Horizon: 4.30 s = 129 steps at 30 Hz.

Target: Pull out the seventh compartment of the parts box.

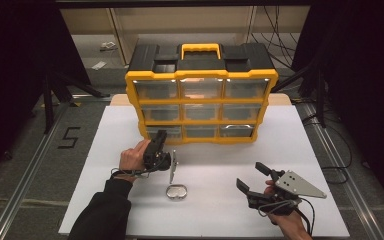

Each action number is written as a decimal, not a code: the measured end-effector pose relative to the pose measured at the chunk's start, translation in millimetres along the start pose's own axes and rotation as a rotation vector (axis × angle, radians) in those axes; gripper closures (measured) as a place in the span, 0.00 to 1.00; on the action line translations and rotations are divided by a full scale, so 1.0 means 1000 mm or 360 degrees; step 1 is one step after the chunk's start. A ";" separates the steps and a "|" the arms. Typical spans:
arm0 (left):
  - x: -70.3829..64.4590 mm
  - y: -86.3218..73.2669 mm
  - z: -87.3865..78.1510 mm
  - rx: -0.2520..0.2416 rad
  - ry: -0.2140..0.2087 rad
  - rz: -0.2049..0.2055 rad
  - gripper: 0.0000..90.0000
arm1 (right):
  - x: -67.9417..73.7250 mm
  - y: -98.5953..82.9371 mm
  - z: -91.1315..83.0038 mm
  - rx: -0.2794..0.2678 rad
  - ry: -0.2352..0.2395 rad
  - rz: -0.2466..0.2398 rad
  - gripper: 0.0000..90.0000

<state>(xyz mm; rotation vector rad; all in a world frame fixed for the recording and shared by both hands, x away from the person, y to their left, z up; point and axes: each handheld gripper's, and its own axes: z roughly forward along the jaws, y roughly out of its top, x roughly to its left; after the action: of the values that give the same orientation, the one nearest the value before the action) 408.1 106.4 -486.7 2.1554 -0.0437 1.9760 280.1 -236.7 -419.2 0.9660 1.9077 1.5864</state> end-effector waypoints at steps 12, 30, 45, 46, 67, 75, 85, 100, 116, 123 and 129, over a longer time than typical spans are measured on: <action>0.000 0.000 -0.011 -0.0005 -0.0010 0.0007 0.89 | 0.000 0.000 0.000 0.0001 -0.0001 -0.0004 0.21; -0.001 0.001 -0.026 -0.0011 -0.0029 -0.0004 0.89 | 0.001 0.000 0.000 0.0000 0.0002 -0.0002 0.21; -0.001 0.003 -0.036 -0.0022 -0.0016 0.0011 0.89 | 0.001 0.000 0.000 0.0000 0.0001 -0.0002 0.21; -0.002 0.003 -0.037 -0.0030 -0.0015 -0.0002 0.89 | 0.001 0.000 0.000 0.0000 0.0001 -0.0001 0.21; -0.001 0.006 -0.048 -0.0025 -0.0018 0.0021 0.89 | 0.001 0.000 0.000 0.0003 0.0002 0.0000 0.21; -0.002 0.005 -0.054 -0.0023 -0.0027 0.0010 0.89 | 0.001 0.000 0.000 -0.0002 0.0003 -0.0003 0.21; -0.003 0.006 -0.061 -0.0036 -0.0014 0.0008 0.89 | 0.001 0.000 0.000 -0.0003 0.0004 -0.0005 0.21; -0.004 0.009 -0.066 -0.0017 -0.0012 -0.0010 0.89 | 0.001 0.000 0.000 0.0010 0.0003 -0.0007 0.21; -0.001 0.010 -0.066 -0.0002 -0.0030 -0.0073 0.85 | 0.001 0.000 0.000 0.0005 0.0001 -0.0004 0.21; 0.003 0.008 -0.071 0.0001 -0.0141 -0.0218 0.74 | 0.001 0.000 0.000 0.0003 0.0001 -0.0001 0.21; 0.011 0.007 -0.079 -0.0034 -0.0192 -0.0410 0.66 | 0.001 0.000 0.000 0.0003 0.0003 -0.0004 0.21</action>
<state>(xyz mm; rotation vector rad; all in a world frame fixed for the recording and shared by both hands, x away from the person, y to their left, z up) 330.0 115.1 -468.7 2.1419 0.1835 1.6959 279.8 -235.6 -418.9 0.9626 1.9111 1.5847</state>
